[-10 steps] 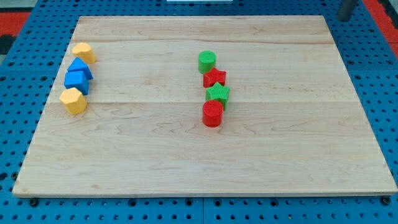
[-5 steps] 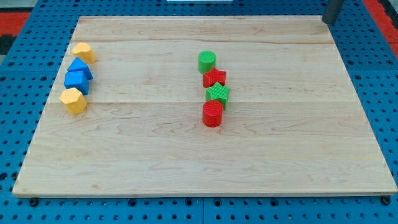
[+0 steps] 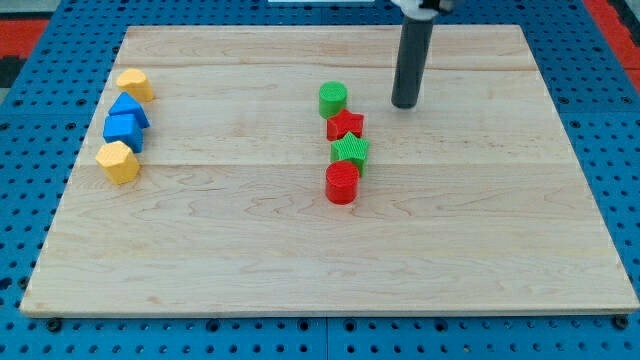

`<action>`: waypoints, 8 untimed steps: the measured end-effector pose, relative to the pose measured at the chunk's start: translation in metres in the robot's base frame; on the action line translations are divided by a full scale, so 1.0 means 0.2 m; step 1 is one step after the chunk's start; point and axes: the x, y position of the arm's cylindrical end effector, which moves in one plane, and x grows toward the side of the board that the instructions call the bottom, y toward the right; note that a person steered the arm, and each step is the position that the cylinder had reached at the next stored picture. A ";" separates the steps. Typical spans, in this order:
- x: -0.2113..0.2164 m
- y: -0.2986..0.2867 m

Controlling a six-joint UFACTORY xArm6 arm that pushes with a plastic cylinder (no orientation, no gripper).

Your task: Place the yellow hexagon in between the red star and blue cube

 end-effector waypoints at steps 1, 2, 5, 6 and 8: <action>0.25 0.03; 0.69 -0.06; 0.90 -0.43; 0.92 -0.43; 1.12 -0.54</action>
